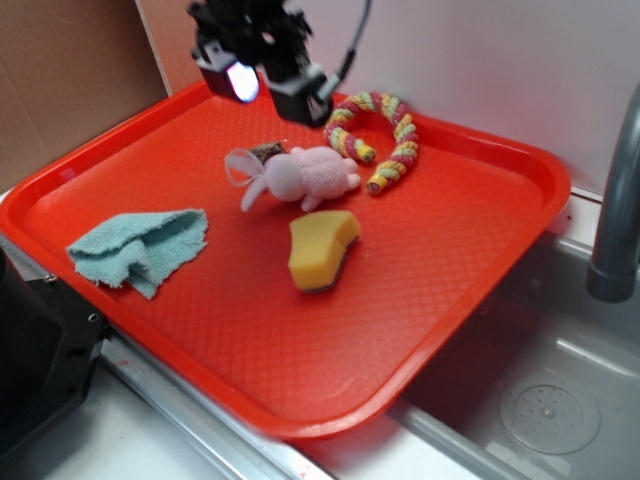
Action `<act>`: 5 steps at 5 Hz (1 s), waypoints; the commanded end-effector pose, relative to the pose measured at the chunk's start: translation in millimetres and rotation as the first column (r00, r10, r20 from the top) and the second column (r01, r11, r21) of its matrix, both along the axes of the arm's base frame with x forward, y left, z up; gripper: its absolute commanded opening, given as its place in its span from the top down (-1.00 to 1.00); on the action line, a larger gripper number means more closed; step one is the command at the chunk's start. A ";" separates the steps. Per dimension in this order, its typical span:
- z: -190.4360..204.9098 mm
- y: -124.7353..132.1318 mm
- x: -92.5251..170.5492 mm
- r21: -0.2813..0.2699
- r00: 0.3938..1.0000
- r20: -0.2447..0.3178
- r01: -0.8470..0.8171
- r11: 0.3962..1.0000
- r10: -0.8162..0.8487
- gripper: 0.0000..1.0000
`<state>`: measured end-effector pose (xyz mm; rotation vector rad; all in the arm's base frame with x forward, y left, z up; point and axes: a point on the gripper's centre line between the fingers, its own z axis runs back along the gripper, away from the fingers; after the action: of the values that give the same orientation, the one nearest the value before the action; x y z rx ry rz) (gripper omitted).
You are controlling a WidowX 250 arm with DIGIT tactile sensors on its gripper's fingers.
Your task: Grab the pink bunny.
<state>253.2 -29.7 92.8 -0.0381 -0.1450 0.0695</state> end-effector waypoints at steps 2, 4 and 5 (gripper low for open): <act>-57.5 -11.6 24.3 0.002 0.991 -0.061 0.123 0.992 -0.123 -0.82; -55.5 -14.8 25.1 0.013 0.991 -0.040 0.128 0.992 -0.127 1.00; -50.2 -12.4 25.3 0.009 0.993 -0.029 0.116 0.993 -0.116 1.00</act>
<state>272.5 -42.3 25.5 -0.0288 -0.0509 -0.0482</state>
